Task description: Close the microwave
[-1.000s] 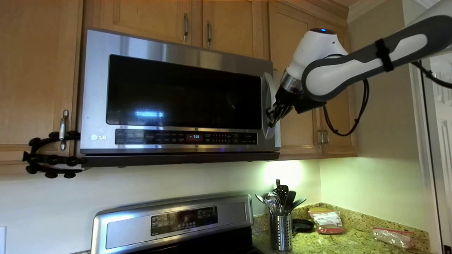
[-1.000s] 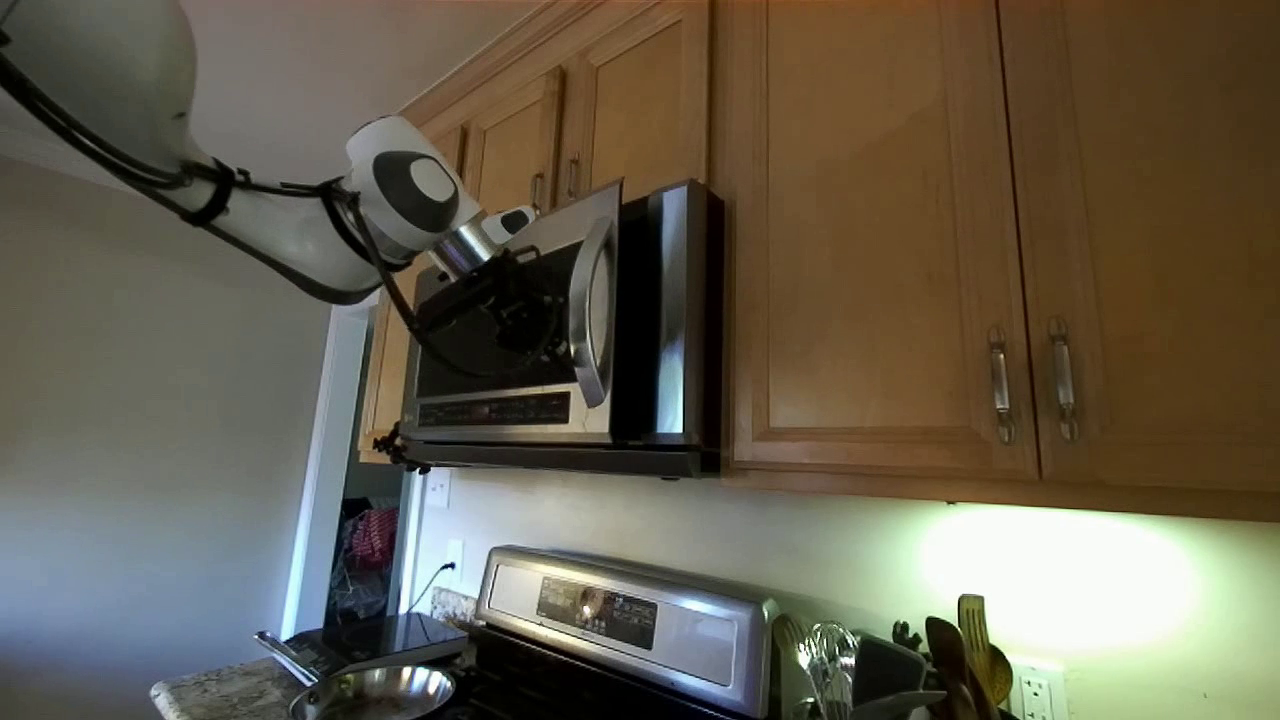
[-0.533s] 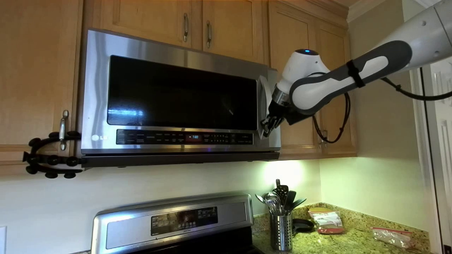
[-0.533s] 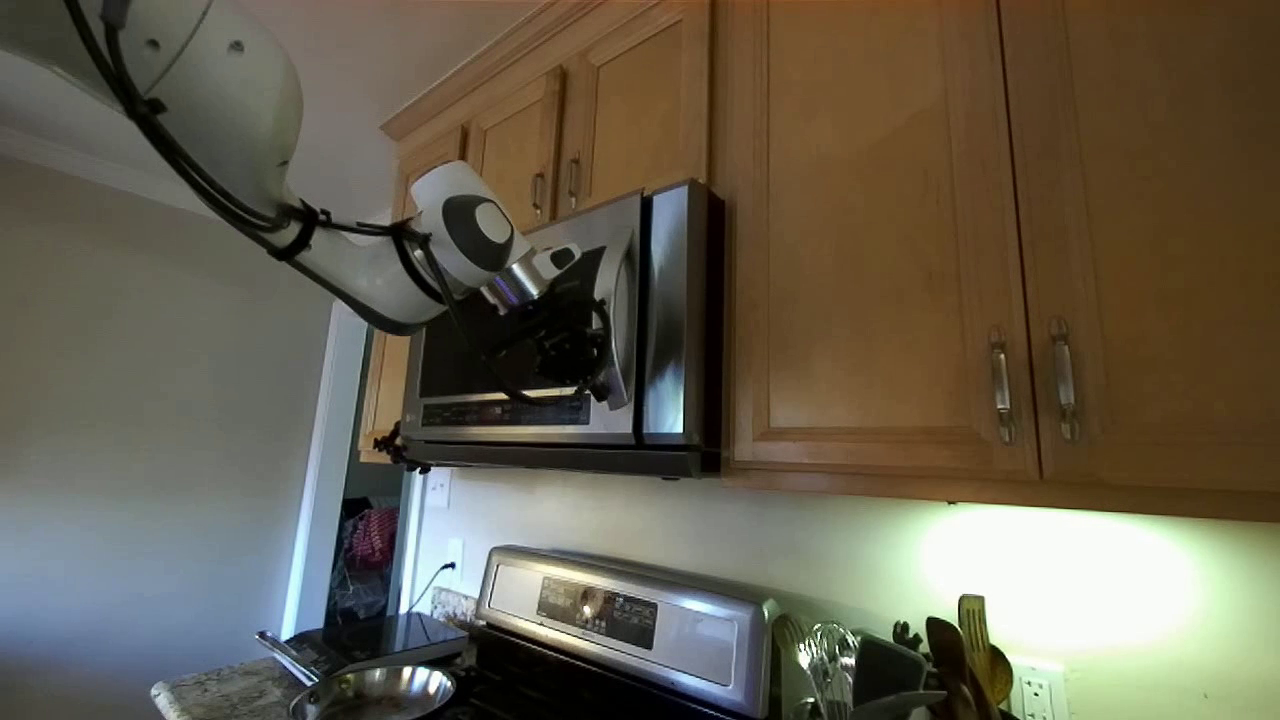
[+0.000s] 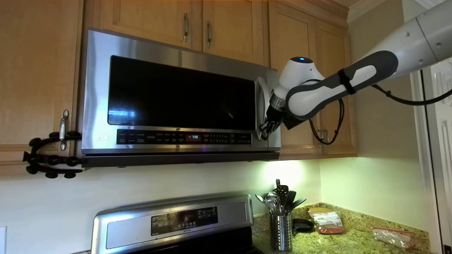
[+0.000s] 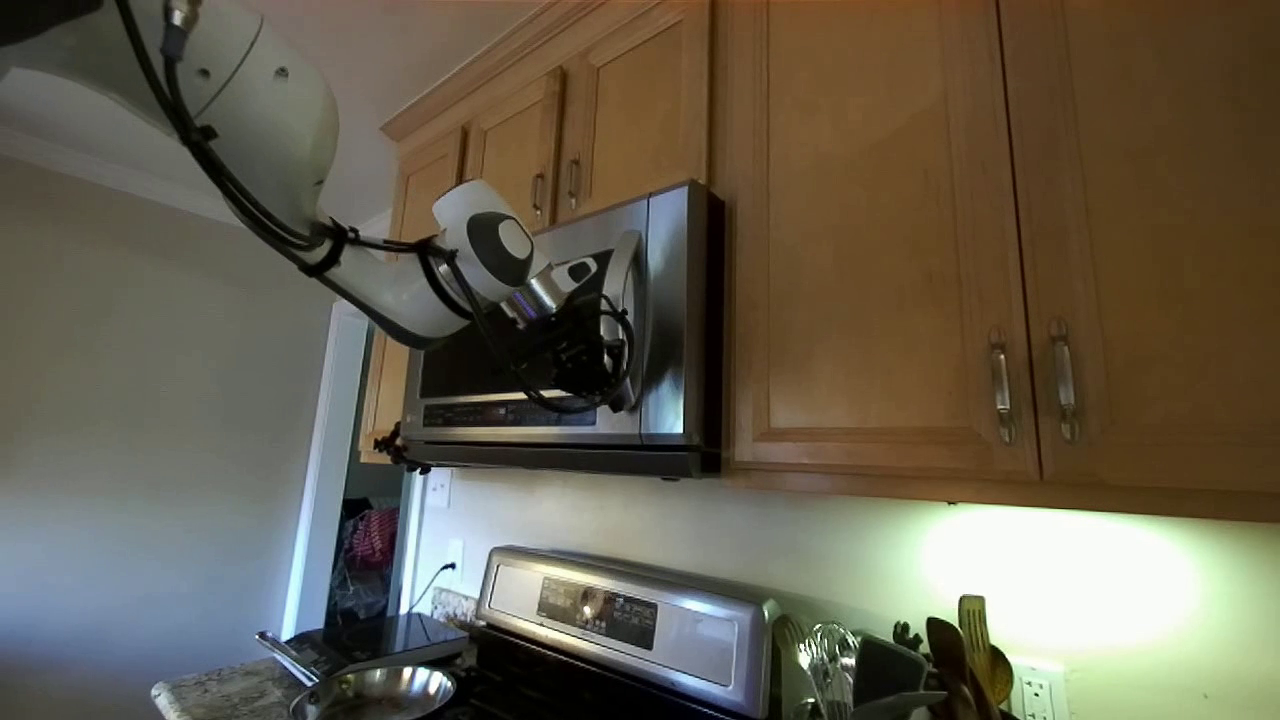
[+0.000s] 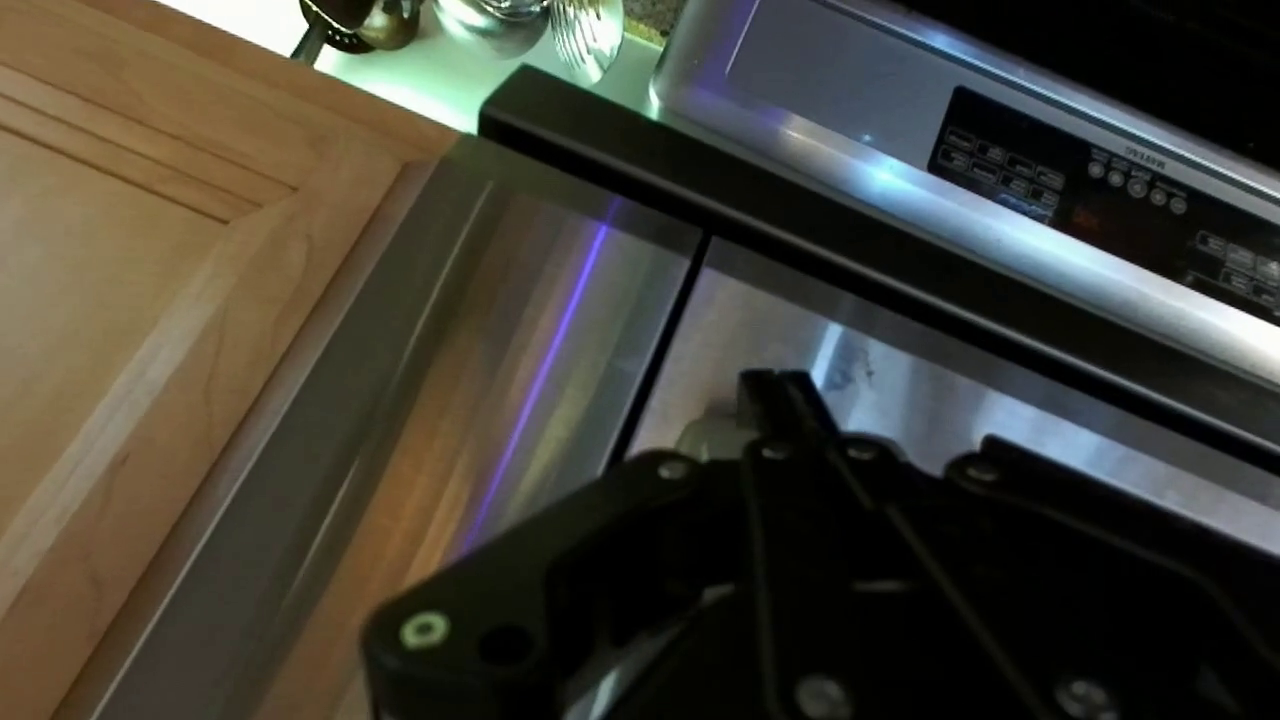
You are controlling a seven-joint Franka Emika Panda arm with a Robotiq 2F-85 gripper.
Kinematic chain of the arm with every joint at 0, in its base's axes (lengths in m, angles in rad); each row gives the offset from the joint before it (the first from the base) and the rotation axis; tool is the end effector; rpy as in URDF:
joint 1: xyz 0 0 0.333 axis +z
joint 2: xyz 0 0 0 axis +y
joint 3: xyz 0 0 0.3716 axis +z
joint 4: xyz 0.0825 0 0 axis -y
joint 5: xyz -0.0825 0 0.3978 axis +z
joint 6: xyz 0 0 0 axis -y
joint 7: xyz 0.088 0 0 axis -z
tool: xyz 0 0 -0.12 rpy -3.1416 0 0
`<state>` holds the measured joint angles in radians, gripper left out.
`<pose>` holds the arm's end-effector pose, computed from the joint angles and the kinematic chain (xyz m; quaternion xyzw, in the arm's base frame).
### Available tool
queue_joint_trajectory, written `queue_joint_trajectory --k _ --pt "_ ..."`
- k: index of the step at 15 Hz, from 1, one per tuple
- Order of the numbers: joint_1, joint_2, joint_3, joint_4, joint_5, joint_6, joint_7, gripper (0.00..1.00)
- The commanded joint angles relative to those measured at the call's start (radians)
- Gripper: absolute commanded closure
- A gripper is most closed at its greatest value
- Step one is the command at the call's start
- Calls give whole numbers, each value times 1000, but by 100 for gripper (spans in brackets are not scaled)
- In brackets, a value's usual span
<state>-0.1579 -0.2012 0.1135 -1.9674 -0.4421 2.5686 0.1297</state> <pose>0.5605 -0.0142 0.6954 0.9041 0.0482 0.3867 0.1756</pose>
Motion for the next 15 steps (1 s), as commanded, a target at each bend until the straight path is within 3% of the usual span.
queue_joint_trajectory --k 1,6,7,10,15 --pt "54 57 -60 51 89 0 -109 98" --pt "94 -2 -94 -1 253 -115 -208 99" --pt "102 -22 -94 -16 270 -171 -222 73" --pt "125 -70 -101 -42 338 -340 -267 66" --pt "152 -146 -102 -85 404 -638 -296 34"
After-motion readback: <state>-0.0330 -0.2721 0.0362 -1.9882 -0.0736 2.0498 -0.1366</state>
